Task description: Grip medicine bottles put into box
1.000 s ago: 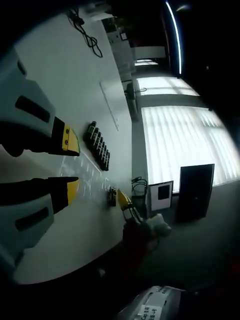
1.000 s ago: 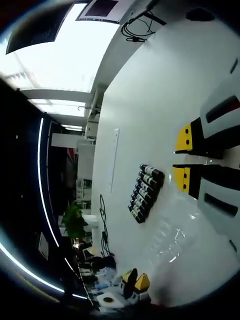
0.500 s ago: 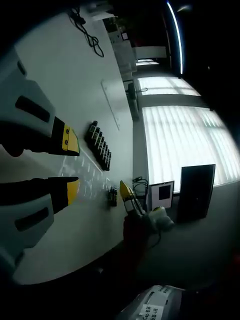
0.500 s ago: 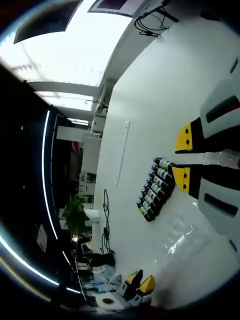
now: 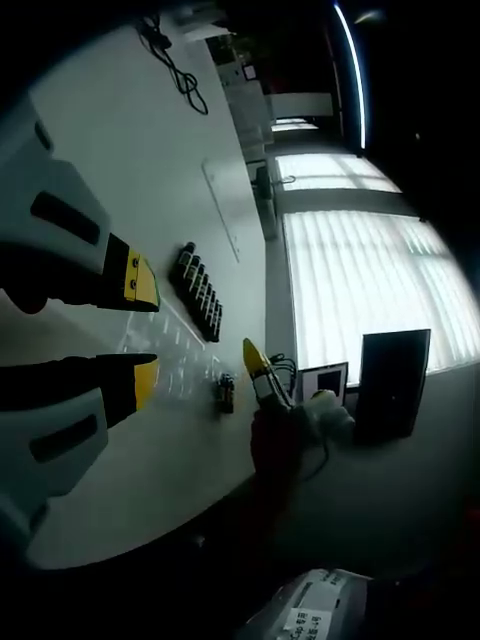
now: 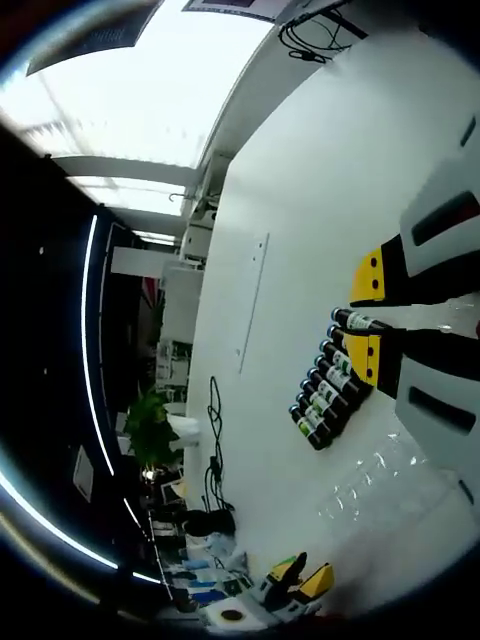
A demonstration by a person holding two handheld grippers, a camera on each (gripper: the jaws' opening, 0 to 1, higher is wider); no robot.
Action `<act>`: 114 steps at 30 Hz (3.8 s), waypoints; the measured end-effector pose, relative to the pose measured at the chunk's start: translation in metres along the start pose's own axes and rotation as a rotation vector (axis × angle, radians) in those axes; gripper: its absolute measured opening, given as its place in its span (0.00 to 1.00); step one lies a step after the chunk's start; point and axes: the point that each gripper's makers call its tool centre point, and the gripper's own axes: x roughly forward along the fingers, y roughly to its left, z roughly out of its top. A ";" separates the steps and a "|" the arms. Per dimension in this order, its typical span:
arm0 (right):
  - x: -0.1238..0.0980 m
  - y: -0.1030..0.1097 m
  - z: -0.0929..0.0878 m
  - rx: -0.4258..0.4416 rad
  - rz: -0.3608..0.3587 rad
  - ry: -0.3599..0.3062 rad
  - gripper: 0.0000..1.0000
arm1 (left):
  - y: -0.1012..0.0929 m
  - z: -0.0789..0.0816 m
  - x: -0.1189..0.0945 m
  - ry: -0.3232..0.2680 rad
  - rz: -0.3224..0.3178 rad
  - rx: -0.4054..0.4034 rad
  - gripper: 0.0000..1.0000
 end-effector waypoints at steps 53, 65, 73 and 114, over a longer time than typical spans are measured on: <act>0.054 -0.004 -0.045 0.013 0.022 0.226 0.08 | -0.006 0.000 0.001 0.000 -0.019 0.005 0.11; 0.056 -0.006 -0.045 0.035 0.068 0.234 0.08 | -0.007 0.000 0.002 0.000 -0.020 0.005 0.11; 0.051 -0.004 -0.042 -0.005 0.046 0.226 0.07 | -0.005 0.002 0.001 -0.006 -0.014 0.003 0.11; 0.001 -0.013 -0.002 0.046 0.009 0.031 0.07 | -0.002 -0.001 0.002 0.002 -0.008 0.000 0.11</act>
